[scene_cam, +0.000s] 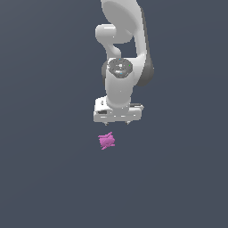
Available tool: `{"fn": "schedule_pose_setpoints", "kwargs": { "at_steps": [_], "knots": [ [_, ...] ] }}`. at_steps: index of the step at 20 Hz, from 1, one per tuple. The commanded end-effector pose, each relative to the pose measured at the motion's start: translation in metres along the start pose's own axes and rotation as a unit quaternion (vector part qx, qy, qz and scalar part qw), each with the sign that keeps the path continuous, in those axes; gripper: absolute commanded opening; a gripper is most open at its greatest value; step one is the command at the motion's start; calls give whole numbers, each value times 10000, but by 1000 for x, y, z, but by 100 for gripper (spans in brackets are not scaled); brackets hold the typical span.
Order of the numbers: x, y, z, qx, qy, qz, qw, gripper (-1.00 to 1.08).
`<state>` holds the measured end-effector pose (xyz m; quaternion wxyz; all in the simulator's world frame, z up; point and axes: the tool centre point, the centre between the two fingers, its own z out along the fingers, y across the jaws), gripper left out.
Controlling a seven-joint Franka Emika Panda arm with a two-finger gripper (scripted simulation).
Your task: Pick up the object and move it to a goal position.
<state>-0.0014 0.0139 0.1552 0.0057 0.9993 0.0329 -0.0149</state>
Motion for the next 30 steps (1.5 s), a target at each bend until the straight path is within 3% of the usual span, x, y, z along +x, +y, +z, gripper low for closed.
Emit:
{"fn": "schedule_pose_setpoints", "kwargs": {
  "at_steps": [1, 17, 30],
  "knots": [
    [0, 0, 0, 0, 0, 0, 10000, 100],
    [5, 15, -14, -86, 96, 6, 9999, 100],
    [11, 21, -2, -19, 95, 1119, 9937, 100]
  ]
}}
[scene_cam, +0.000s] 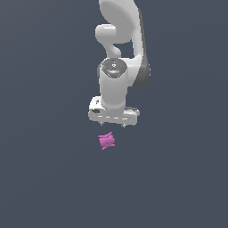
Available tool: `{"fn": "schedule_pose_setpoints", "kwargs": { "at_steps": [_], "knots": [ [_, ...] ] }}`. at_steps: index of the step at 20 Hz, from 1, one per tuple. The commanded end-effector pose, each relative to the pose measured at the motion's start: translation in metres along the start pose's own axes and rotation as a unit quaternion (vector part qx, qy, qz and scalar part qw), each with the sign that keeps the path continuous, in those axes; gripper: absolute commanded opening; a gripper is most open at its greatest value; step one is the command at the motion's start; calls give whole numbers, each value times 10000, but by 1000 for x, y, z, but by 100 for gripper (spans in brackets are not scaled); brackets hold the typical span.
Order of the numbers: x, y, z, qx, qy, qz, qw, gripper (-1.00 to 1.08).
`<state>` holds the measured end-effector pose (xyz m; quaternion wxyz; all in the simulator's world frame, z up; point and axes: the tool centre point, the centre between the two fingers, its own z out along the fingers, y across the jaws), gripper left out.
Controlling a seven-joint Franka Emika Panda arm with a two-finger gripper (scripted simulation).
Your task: Pick up the object and move it to a goal position.
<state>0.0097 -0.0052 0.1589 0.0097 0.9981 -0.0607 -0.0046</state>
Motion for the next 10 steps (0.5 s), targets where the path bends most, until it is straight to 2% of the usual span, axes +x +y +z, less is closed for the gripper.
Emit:
{"fn": "schedule_pose_setpoints", "kwargs": {
  "at_steps": [1, 5, 10],
  "knots": [
    [2, 1, 3, 14, -4, 320, 9995, 100],
    [5, 4, 10, 37, -11, 917, 9958, 100],
    [9, 8, 18, 60, -19, 1669, 9860, 100]
  ]
}}
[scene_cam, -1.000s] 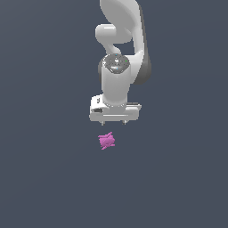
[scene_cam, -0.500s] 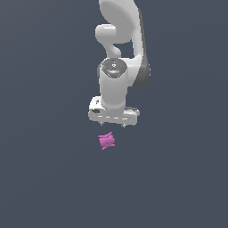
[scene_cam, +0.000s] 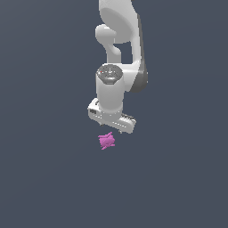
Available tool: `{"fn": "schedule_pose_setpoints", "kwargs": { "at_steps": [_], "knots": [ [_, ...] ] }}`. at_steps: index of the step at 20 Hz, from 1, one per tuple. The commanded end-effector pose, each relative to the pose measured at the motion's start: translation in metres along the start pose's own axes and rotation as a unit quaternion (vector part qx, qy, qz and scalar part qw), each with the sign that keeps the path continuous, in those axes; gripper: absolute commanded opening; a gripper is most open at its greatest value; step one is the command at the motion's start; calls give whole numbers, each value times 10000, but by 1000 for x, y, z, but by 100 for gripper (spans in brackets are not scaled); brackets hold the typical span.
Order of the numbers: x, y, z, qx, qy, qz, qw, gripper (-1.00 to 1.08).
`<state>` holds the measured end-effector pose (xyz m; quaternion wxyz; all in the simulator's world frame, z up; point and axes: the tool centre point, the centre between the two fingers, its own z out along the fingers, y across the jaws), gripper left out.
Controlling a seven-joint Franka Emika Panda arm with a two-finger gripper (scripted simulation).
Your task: Pick up the object and move it to a goal position.
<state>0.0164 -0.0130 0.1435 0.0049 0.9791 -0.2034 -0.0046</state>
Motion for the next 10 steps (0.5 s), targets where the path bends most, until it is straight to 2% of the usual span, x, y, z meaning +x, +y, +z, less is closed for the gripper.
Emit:
{"fn": "schedule_pose_setpoints", "kwargs": {
  "at_steps": [1, 5, 10],
  "knots": [
    [3, 1, 4, 11, -3, 387, 9992, 100],
    [7, 3, 10, 25, -7, 991, 9951, 100],
    [11, 6, 18, 39, -10, 1739, 9848, 100]
  ]
}}
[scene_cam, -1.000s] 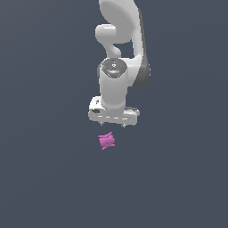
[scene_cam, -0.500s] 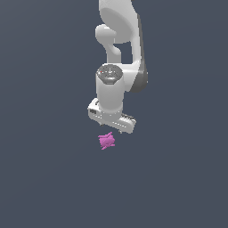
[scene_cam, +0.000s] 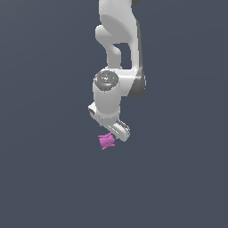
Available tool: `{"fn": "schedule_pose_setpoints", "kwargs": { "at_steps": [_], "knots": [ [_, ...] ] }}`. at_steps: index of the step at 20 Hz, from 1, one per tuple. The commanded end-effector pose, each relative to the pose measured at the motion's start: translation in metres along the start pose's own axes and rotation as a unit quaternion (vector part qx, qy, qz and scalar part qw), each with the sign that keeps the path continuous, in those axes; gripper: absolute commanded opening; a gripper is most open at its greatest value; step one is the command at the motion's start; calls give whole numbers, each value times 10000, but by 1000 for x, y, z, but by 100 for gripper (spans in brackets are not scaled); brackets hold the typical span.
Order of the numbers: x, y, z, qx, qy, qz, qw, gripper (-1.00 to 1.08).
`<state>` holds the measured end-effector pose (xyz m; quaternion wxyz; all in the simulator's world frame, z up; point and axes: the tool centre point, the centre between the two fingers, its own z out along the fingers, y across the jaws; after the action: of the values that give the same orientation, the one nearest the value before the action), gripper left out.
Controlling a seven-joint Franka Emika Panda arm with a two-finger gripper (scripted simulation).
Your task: Pick up the object and move it to a goal position.
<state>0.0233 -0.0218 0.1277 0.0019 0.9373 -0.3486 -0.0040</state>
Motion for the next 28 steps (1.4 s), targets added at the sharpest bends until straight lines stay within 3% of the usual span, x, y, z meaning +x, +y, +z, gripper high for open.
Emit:
{"fn": "schedule_pose_setpoints", "kwargs": {
  "at_steps": [1, 15, 22, 28],
  "knots": [
    [3, 1, 4, 7, 0, 386, 9993, 100],
    [16, 4, 21, 33, 15, 2124, 9772, 100],
    [19, 5, 25, 38, 21, 2463, 9692, 100],
    [19, 5, 27, 37, 21, 2473, 9689, 100]
  ]
}}
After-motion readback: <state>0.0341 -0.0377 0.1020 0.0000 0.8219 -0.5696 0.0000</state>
